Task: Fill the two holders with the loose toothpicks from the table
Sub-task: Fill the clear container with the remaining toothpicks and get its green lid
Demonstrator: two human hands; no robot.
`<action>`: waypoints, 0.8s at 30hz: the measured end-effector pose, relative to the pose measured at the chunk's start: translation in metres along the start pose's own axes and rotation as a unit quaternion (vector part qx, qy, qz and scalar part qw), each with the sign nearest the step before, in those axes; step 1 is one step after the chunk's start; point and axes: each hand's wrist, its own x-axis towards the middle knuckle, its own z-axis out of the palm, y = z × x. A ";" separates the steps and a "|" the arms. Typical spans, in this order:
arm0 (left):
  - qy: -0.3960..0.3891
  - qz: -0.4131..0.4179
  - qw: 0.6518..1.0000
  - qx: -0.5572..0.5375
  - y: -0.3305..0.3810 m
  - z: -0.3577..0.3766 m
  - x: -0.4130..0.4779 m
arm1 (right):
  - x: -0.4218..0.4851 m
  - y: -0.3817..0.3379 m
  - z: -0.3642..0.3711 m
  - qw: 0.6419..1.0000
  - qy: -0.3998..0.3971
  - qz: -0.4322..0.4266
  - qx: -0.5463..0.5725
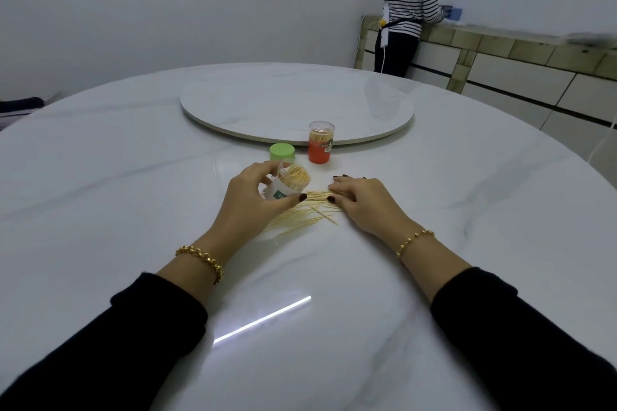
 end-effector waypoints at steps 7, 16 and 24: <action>0.002 0.009 1.000 0.001 0.001 0.000 -0.001 | 0.007 -0.001 0.009 0.995 0.076 -0.025 -0.054; 0.003 0.015 1.000 0.006 0.002 -0.001 -0.001 | 0.013 0.000 0.004 0.988 0.152 -0.018 -0.025; 0.013 0.026 0.999 0.038 0.001 -0.002 0.001 | 0.006 -0.013 -0.010 0.971 0.220 -0.033 0.088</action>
